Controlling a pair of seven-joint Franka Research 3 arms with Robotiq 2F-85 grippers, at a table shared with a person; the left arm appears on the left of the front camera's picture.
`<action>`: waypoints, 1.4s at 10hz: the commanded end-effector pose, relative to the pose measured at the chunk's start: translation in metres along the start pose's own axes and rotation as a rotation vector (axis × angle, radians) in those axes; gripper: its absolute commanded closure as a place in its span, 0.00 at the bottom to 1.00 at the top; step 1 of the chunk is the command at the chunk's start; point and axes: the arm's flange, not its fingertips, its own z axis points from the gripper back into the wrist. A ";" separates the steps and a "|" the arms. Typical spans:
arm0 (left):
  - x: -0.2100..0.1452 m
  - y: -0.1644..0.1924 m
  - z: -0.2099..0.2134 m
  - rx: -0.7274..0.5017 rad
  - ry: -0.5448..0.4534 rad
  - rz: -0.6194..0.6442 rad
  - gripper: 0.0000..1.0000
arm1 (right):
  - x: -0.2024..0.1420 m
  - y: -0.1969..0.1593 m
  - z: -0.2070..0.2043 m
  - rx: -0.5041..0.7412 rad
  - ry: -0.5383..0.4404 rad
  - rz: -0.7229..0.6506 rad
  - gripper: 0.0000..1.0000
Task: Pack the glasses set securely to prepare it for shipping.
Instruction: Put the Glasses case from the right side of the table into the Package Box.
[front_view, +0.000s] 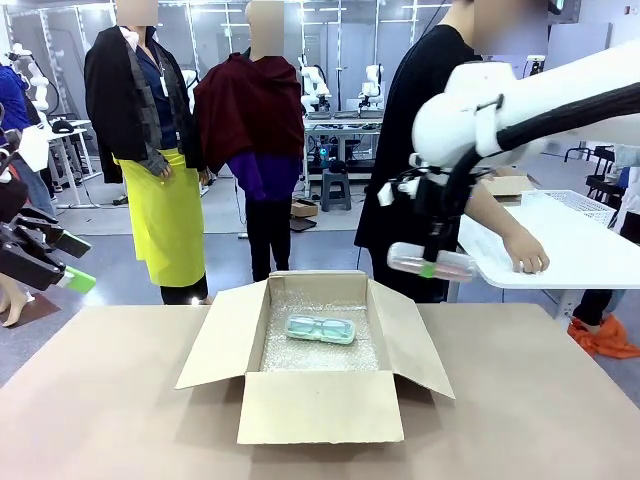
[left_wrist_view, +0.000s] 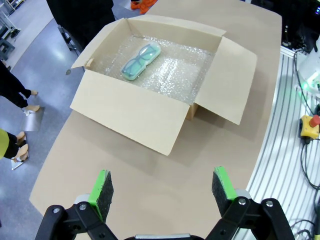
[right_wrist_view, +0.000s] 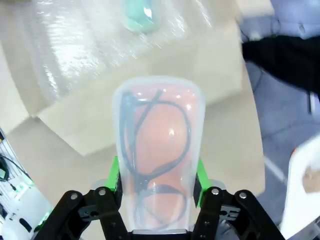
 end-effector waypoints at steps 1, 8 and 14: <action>0.000 0.000 0.002 -0.014 -0.014 -0.006 0.00 | 0.039 0.009 -0.018 0.088 -0.001 0.070 0.42; 0.000 0.000 0.002 -0.014 -0.014 -0.006 0.00 | 0.153 0.084 -0.111 0.213 0.049 0.243 0.42; 0.000 0.000 0.002 -0.014 -0.014 -0.006 0.00 | 0.157 0.097 -0.178 0.227 0.081 0.169 0.42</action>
